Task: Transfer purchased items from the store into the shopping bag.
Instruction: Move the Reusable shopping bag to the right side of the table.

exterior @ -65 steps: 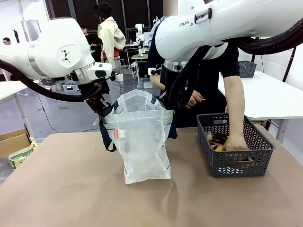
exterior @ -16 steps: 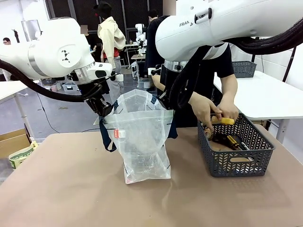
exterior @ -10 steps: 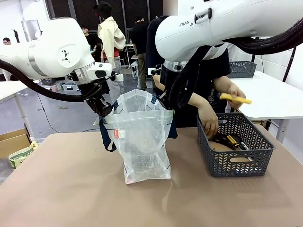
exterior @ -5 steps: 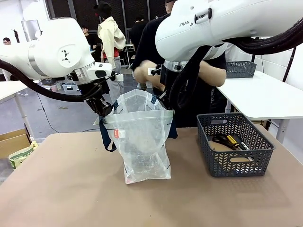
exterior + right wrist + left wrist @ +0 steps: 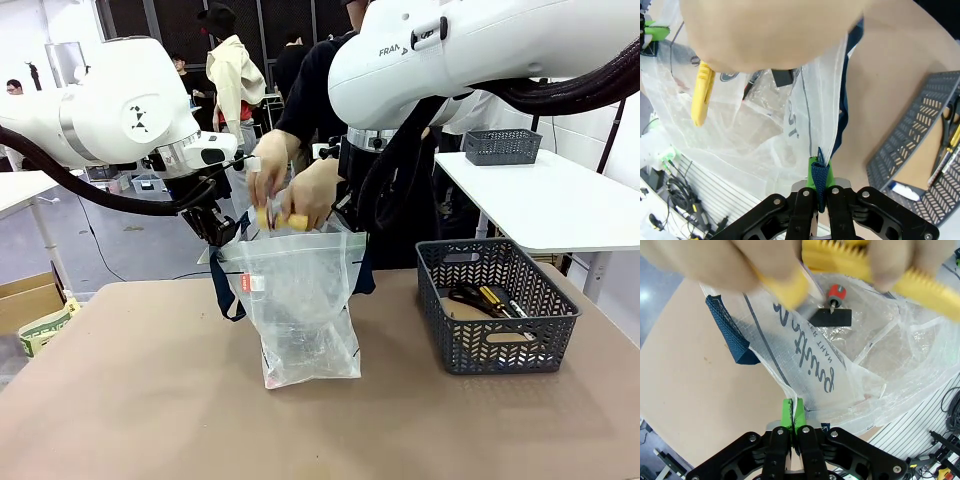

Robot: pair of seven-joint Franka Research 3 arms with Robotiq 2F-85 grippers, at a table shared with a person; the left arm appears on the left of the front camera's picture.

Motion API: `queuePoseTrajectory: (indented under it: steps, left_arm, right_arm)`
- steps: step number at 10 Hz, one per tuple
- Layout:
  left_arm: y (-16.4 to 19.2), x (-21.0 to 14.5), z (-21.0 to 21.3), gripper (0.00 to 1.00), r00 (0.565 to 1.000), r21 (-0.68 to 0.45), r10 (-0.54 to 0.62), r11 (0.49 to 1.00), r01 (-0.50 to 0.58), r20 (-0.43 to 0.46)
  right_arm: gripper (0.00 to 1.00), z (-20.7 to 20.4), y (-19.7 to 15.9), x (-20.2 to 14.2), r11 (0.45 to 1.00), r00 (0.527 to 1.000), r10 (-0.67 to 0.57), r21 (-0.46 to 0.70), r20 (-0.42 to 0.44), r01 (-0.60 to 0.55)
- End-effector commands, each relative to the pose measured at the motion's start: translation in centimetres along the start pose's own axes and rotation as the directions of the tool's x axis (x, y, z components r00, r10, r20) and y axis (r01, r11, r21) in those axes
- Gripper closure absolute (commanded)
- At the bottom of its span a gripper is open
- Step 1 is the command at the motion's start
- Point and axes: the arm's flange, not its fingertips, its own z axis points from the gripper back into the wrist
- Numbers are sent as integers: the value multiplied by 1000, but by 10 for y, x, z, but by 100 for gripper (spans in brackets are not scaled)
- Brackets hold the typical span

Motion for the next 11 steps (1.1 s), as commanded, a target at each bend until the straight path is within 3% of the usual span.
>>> queuePoseTrajectory:
  steps: [1, 11]
  left_arm:
    - [1, -2, -1, 100, 1000, 5, -2, 1000, 2, -5]
    - [1, -2, -1, 100, 1000, 5, -2, 1000, 2, -5]
  right_arm:
    - [100, 0, -1, 0, 1000, 1000, 15, 0, -1, -15]
    - [100, 0, -1, 0, 1000, 1000, 15, 0, -1, -15]
